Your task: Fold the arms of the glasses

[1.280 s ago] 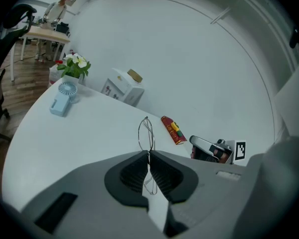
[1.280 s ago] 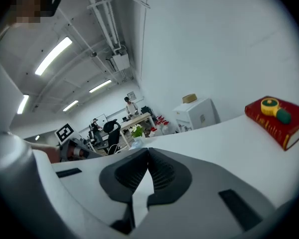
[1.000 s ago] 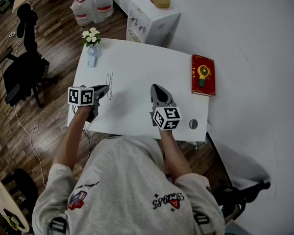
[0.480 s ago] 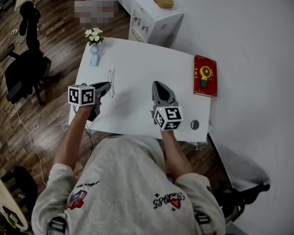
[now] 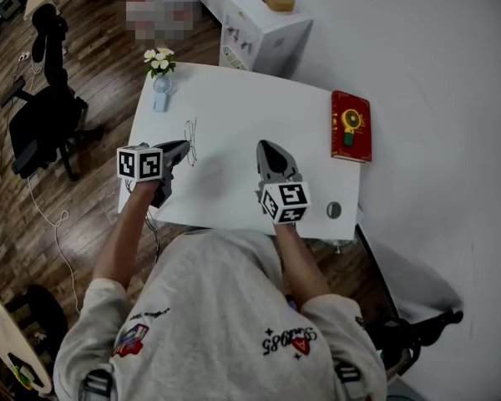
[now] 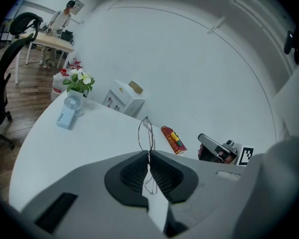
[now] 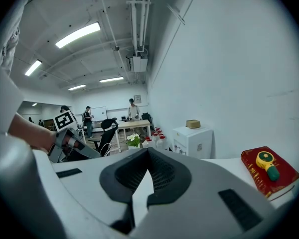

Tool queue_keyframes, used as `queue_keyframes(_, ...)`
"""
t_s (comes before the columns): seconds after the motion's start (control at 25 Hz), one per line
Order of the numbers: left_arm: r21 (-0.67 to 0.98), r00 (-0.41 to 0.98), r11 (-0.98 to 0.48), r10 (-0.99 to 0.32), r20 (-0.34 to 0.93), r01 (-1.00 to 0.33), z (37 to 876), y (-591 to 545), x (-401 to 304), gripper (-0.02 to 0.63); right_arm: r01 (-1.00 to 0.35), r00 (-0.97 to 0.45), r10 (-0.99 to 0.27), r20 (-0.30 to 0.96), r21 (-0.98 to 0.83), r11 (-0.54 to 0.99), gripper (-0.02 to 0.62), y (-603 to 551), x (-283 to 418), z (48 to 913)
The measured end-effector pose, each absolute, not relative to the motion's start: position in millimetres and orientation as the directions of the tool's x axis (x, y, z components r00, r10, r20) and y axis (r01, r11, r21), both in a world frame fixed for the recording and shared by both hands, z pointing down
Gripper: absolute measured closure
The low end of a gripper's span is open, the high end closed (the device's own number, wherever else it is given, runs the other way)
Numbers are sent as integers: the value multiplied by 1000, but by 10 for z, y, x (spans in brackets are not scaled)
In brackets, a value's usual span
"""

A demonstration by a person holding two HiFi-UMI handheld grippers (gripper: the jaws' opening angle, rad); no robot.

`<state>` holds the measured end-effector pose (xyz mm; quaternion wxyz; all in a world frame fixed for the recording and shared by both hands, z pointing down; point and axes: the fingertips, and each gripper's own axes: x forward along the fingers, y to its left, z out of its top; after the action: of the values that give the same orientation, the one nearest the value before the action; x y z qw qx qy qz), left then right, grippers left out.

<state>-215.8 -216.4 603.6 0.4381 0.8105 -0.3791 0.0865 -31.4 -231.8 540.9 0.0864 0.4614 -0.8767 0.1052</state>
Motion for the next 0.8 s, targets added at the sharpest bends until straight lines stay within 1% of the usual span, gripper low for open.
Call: queue_keyframes(0.8,672,716,-320,-522,463,-668,6105,-2048,-2049,591,-810,-585,-771,252,-135,570,594,-2264,-421,5400)
